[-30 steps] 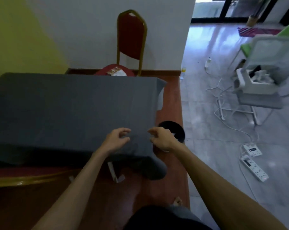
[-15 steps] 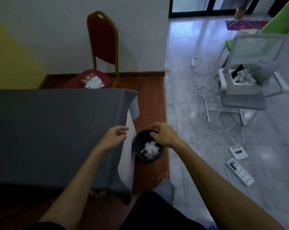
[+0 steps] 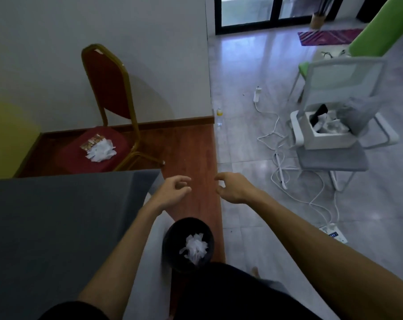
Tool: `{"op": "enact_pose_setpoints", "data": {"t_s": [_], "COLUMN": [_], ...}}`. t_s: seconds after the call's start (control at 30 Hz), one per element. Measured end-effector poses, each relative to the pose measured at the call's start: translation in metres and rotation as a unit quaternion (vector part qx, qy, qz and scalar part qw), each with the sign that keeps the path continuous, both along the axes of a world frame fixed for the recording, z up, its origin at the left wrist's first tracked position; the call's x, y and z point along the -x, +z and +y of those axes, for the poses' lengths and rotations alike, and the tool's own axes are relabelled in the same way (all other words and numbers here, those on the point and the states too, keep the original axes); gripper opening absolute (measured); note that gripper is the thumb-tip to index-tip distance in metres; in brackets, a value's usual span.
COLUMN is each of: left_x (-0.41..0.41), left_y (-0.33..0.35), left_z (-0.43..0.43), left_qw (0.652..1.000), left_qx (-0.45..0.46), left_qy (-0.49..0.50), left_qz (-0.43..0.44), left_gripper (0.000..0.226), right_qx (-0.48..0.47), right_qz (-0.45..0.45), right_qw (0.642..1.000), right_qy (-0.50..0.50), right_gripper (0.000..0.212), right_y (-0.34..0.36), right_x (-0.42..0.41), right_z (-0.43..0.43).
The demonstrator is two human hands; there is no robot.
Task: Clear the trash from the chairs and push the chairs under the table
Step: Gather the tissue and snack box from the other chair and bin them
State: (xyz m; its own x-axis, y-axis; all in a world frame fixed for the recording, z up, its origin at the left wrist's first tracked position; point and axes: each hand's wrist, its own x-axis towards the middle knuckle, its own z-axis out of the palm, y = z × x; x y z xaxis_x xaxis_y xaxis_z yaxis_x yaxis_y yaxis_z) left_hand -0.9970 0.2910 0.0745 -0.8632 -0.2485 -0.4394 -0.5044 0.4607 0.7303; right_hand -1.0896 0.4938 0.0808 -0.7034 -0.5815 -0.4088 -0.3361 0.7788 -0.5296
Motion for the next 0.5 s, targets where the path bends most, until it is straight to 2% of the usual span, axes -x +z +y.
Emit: {"op": "enact_pose_setpoints", "data": {"t_s": [0.07,0.3,0.5], "left_x": [0.038,0.150,0.193], "left_y": [-0.018,-0.118,-0.130], "left_z": [0.003,0.024,0.040], "left_qw": [1.000,0.990,0.980], "left_qx": [0.018,0.077,0.065], "left_qy": [-0.001,0.113,0.187], "left_qz": [0.002,0.035,-0.021], "left_gripper": [0.037,0.043,0.051], "right_qx": [-0.005,0.007,-0.018], "right_qz": [0.010,0.050,0.007], "right_qw": [1.000,0.992,0.982], "right_qy": [0.021,0.112,0.190], "right_gripper": [0.050,0.054,0.055], "right_y": [-0.020,-0.107,-0.117], "right_x": [0.044,0.196,0.274], "right_z": [-0.004,-0.007,-0.013]}}
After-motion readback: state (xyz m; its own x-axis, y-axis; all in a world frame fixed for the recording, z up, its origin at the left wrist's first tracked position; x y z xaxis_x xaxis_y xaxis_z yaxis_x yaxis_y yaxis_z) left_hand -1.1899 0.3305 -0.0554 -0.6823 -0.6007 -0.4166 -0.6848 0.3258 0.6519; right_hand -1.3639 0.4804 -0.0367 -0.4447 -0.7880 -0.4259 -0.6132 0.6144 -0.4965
